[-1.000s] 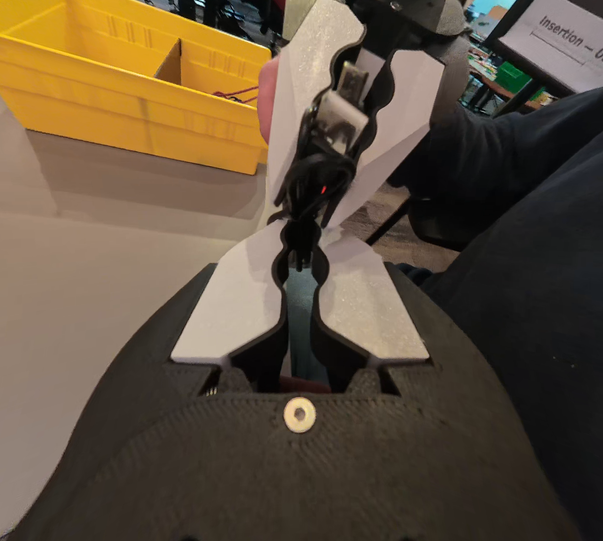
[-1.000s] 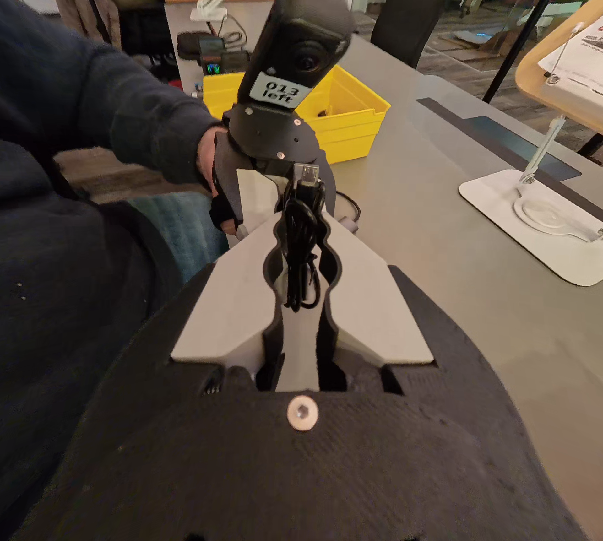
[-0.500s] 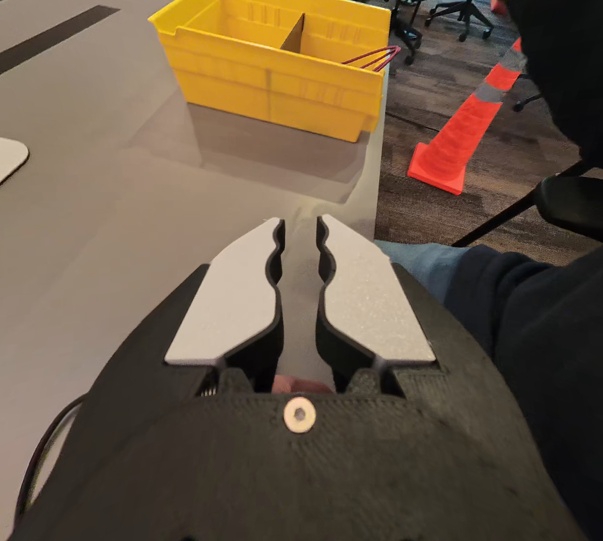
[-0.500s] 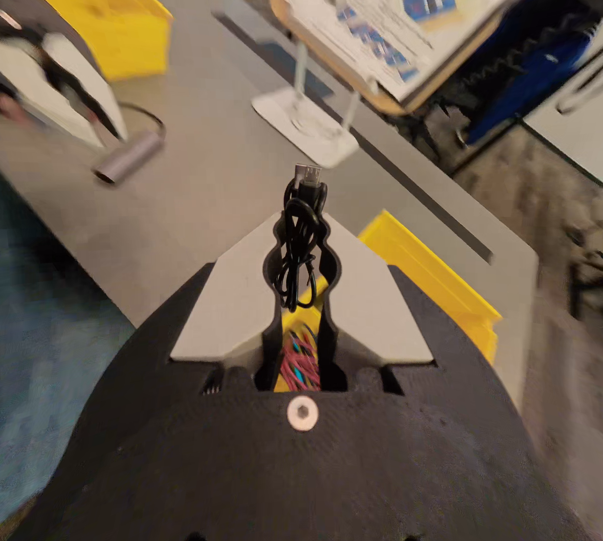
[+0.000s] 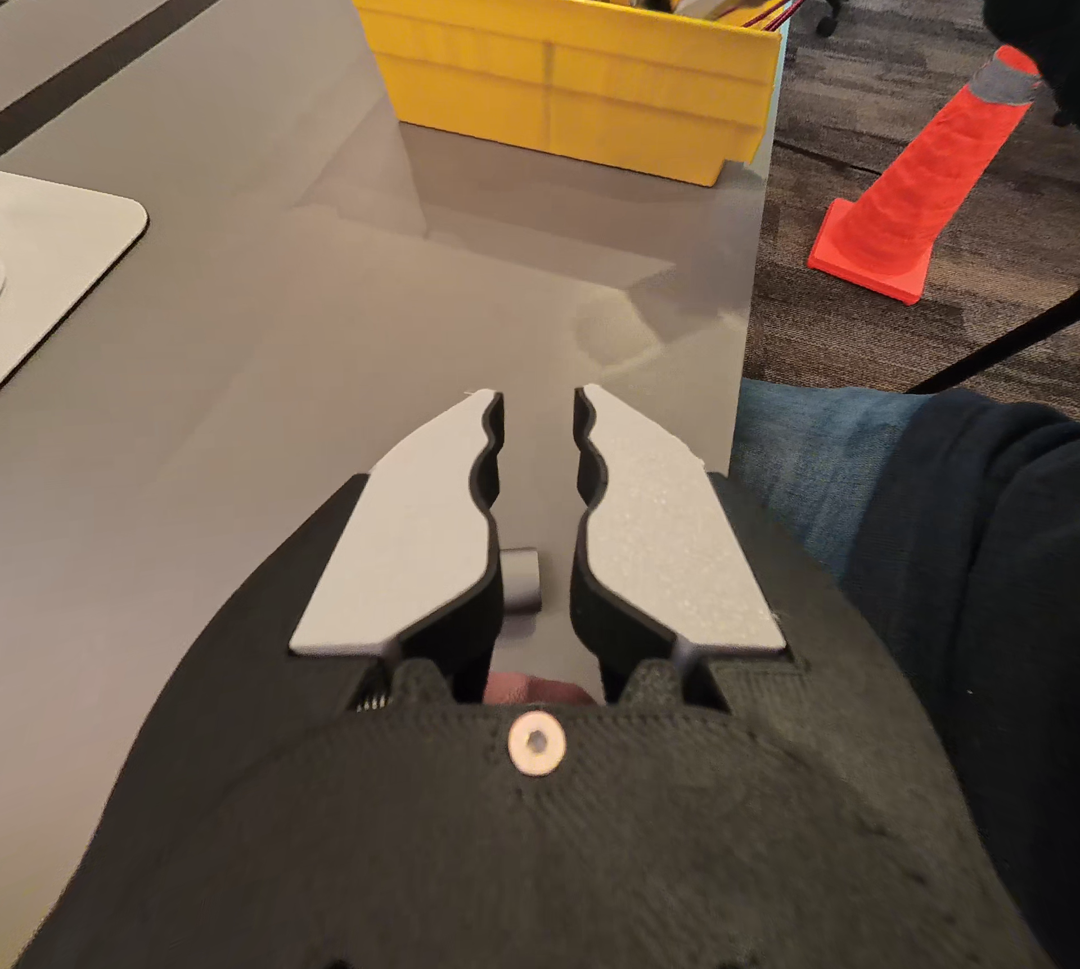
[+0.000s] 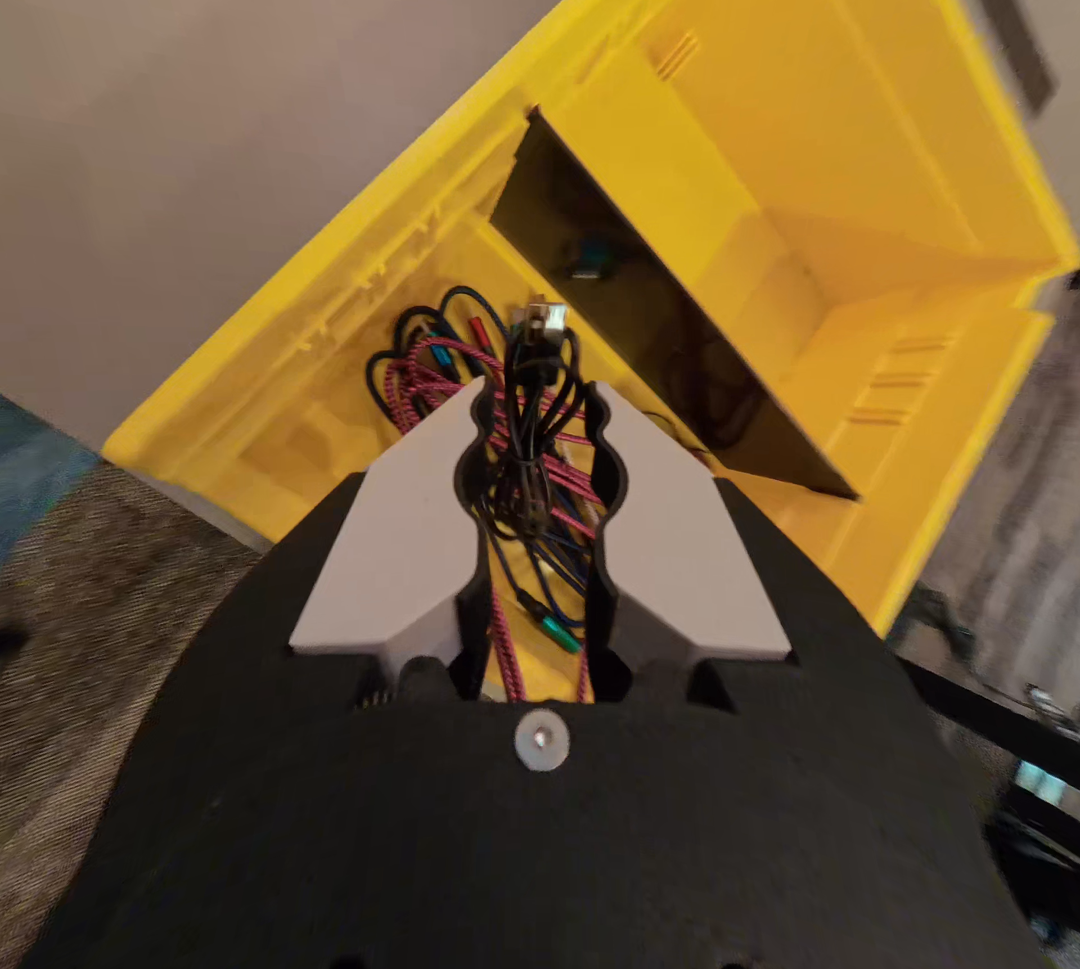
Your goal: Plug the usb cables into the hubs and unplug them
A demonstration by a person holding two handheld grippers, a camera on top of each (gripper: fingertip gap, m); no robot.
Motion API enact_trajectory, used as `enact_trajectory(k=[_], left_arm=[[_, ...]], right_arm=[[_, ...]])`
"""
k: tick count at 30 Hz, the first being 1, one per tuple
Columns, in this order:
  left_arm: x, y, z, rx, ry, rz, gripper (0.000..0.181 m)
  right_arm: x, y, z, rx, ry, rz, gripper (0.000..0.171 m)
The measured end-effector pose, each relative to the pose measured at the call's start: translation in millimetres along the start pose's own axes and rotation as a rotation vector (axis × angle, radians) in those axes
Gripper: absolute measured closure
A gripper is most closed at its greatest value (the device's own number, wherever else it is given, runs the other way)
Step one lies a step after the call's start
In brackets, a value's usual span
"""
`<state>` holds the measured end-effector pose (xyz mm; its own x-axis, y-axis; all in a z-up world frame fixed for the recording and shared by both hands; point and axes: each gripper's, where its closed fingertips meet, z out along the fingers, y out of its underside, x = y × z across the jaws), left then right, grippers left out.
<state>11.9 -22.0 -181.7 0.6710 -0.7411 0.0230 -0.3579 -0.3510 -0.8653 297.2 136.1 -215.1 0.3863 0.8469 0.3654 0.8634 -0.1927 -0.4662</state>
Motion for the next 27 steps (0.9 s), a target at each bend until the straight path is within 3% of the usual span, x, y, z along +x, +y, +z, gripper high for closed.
enact_trajectory(k=[6,12,16,19,22,27], left_arm=[[-9,5,-4,-0.018,-0.033,-0.003,0.152],[-31,-7,-23,-0.011,-0.124,0.076,0.143],[-75,-23,-72,-0.068,-0.269,0.232,0.139],[-122,-25,-127,-0.091,-0.417,0.21,0.139],[-169,7,-173,-0.203,-0.551,0.169,0.14],[-217,83,-211,-0.517,-0.651,0.152,0.136]], right_arm=[[-2,-6,1,0.046,-0.059,0.076,0.128],[12,-38,-34,0.169,0.075,0.066,0.14],[6,-71,-64,0.286,0.124,0.038,0.14],[-4,-93,-81,0.349,0.133,-0.006,0.141],[-20,-117,-93,0.416,0.12,-0.045,0.142],[-58,-155,-99,0.512,0.035,-0.114,0.144]])
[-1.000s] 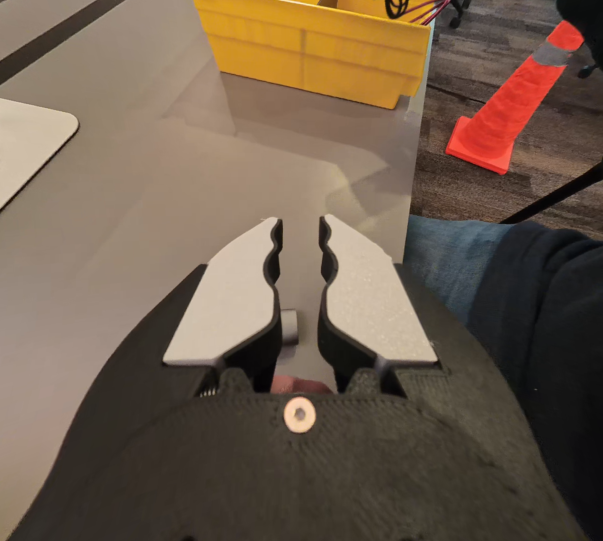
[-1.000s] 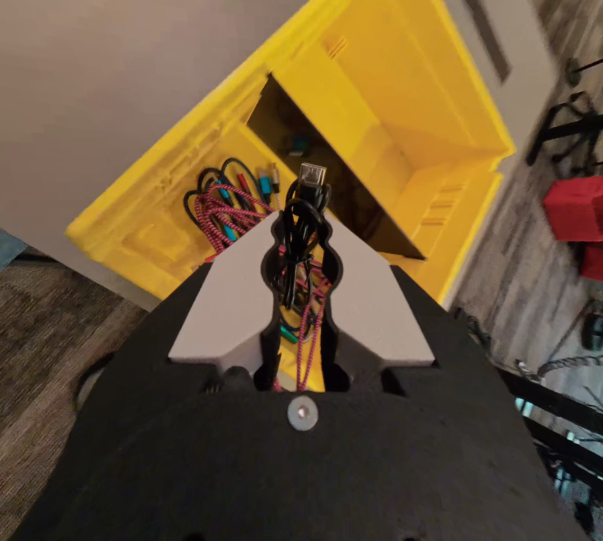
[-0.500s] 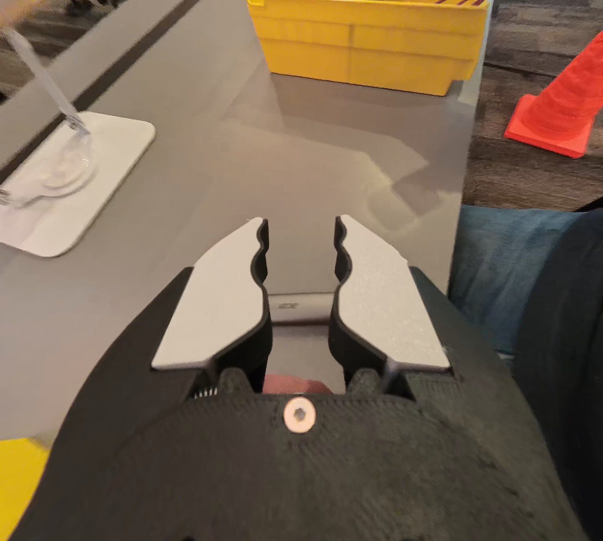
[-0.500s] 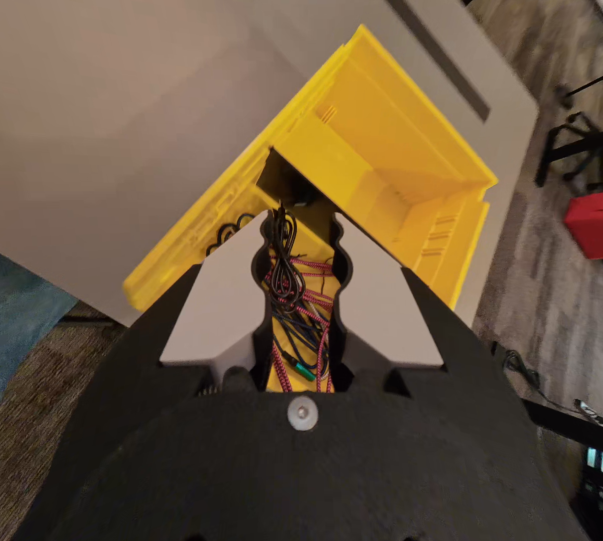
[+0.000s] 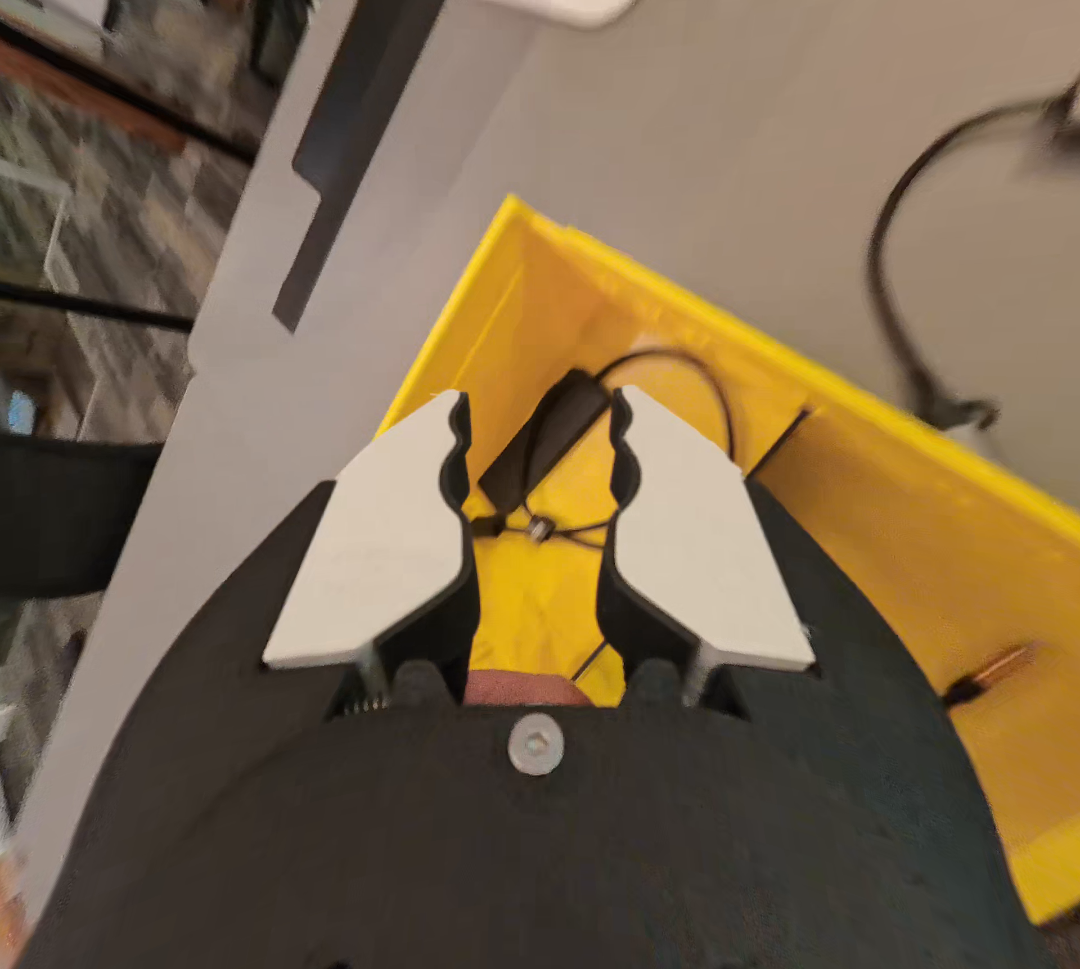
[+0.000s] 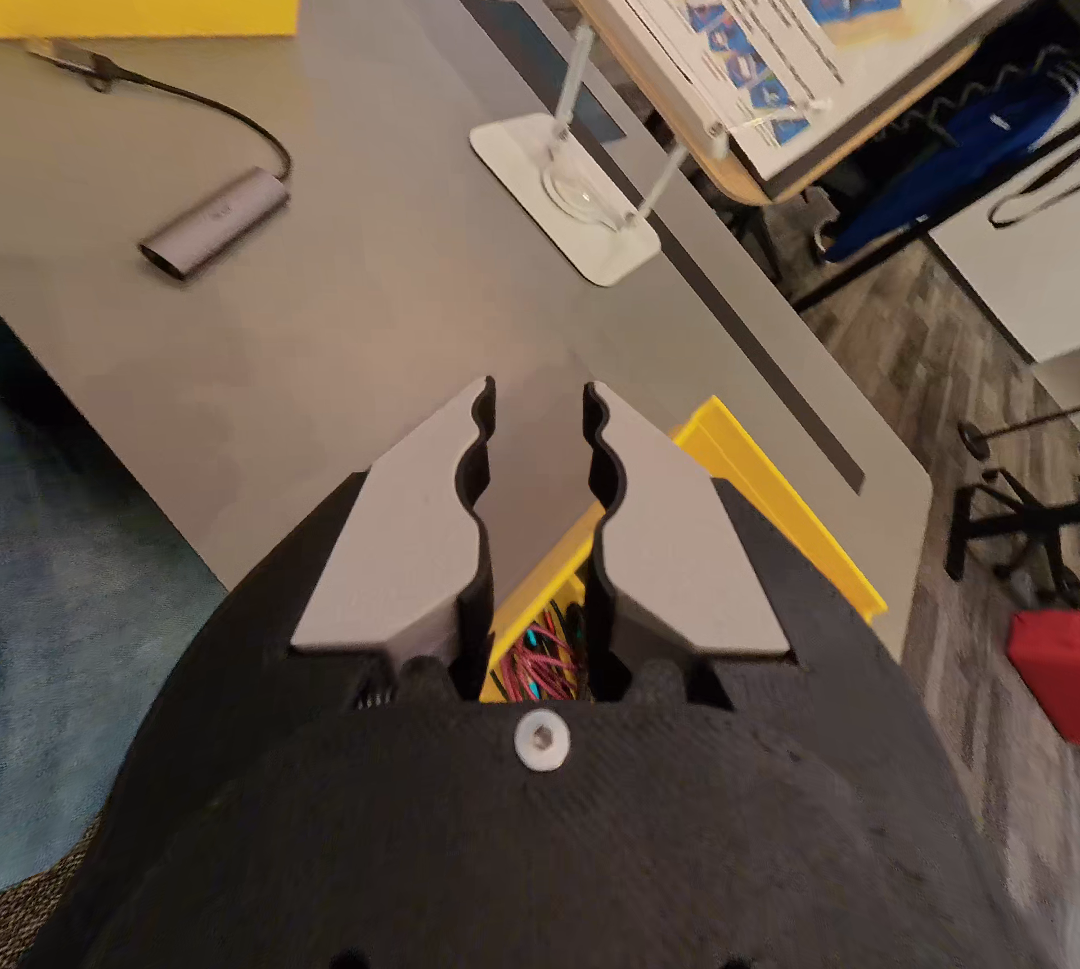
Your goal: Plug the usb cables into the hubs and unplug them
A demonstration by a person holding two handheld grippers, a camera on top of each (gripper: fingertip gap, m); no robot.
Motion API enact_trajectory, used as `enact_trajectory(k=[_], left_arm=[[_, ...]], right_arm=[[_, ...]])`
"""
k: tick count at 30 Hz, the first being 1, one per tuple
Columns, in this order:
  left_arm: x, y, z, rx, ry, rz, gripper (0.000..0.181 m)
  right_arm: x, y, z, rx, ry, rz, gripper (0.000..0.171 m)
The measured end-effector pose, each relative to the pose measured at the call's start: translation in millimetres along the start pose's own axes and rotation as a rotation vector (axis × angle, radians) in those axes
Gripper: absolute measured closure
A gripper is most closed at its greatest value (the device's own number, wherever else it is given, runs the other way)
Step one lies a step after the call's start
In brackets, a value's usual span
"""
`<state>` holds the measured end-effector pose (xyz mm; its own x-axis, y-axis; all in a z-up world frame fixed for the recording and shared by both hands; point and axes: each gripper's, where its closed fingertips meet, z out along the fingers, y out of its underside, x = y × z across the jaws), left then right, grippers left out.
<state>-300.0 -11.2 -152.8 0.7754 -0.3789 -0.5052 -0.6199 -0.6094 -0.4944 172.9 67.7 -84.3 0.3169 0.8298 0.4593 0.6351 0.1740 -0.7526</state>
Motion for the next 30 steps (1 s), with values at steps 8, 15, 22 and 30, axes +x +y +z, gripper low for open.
enact_trajectory(k=[8,15,22,30], left_arm=[[5,54,57,-0.223,0.169,0.158,0.137],[10,87,102,-0.423,0.281,0.397,0.134],[16,82,112,-0.362,0.386,0.339,0.149],[16,81,111,-0.339,0.423,0.409,0.157]], right_arm=[[-60,-29,28,0.059,-0.172,-0.028,0.144],[-98,-38,45,0.063,-0.285,-0.031,0.144],[-123,-40,59,0.068,-0.372,-0.005,0.144],[-139,-40,69,0.069,-0.424,0.002,0.145]])
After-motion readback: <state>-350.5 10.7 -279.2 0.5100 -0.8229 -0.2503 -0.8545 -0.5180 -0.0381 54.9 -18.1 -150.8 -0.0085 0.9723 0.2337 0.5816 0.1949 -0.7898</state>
